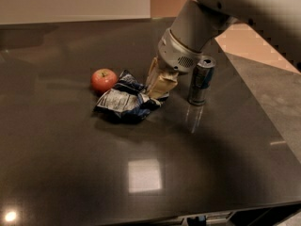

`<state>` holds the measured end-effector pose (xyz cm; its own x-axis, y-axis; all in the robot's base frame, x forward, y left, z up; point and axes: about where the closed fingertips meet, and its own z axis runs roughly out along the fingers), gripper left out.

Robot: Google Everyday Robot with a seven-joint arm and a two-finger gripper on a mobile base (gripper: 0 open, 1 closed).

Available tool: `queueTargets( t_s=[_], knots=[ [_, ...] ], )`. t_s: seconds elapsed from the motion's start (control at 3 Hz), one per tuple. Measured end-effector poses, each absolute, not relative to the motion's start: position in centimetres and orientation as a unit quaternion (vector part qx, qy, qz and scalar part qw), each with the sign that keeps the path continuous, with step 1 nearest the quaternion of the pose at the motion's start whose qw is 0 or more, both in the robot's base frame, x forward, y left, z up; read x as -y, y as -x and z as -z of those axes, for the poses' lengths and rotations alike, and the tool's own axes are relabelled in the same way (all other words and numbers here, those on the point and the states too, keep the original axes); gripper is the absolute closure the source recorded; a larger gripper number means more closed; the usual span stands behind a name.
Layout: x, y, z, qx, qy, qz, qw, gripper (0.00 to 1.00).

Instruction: Move blue chip bag near apple

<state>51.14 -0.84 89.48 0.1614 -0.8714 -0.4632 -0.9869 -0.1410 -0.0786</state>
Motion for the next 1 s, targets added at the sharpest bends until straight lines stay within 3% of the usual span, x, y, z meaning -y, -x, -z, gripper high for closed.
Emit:
queueTargets(
  t_s=[1.0],
  knots=[
    [0.5,-51.1,-87.2,-0.646,0.725,-0.159,0.18,0.13]
  ],
)
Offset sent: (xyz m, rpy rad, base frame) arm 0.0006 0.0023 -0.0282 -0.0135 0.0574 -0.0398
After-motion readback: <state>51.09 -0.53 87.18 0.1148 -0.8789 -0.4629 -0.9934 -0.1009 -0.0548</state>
